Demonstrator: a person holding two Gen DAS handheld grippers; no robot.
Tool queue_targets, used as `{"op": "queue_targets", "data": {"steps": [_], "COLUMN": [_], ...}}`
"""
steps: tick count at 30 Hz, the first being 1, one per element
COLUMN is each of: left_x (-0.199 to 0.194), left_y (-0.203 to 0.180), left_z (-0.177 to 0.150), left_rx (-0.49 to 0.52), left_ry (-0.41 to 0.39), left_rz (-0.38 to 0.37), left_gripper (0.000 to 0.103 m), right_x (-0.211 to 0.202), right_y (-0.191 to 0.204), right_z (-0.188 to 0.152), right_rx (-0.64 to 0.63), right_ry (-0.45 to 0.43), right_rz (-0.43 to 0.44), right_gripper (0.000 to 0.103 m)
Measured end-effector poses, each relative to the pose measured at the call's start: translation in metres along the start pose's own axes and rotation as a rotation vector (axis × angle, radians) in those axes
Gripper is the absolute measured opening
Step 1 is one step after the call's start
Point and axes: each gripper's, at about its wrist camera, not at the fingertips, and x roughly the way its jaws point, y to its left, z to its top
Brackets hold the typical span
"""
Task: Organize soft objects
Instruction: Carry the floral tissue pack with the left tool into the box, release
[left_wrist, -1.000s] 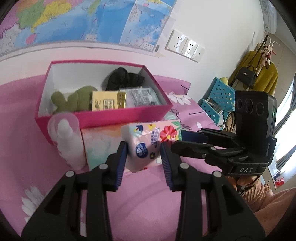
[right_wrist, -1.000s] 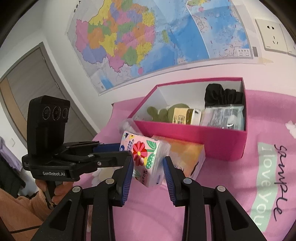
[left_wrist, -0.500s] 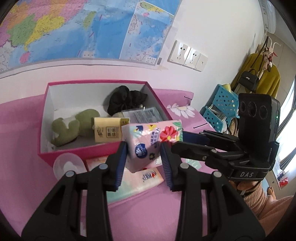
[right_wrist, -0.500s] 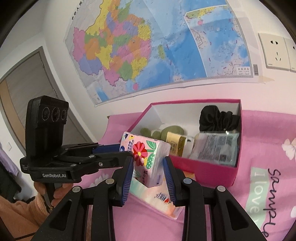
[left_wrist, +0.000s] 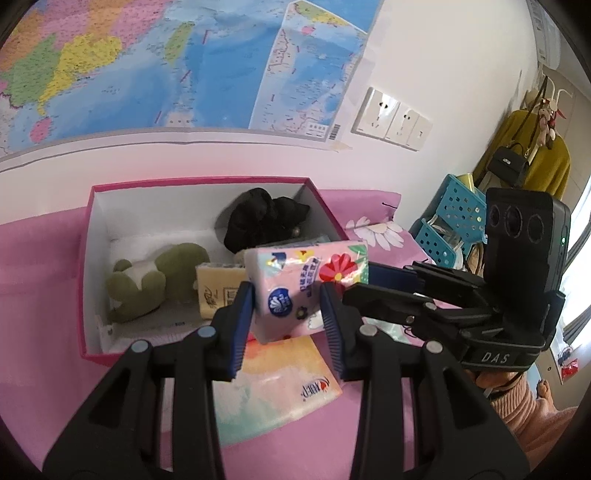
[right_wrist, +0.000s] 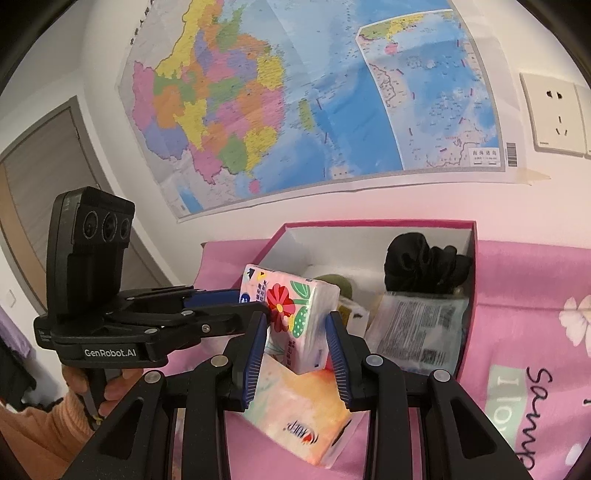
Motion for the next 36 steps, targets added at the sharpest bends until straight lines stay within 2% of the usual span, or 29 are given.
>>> {"op": "queue_targets", "data": {"steps": [21, 36], "left_x": [0.023, 0.052], "left_y": [0.006, 0.023], "left_z": [0.034, 0.06], "left_rx": [-0.002, -0.063], "left_ry": [0.026, 0.093], "left_rz": [0.045, 0.084], "left_gripper": [0.039, 0.039], "right_x": [0.02, 0.043], "right_y": [-0.023, -0.042], "right_z": [0.025, 0.039], "right_rx": [0.016, 0.051], "right_ry": [-0.007, 0.007], "right_rz": [-0.02, -0.044], "right_gripper": [0.034, 0.034]}}
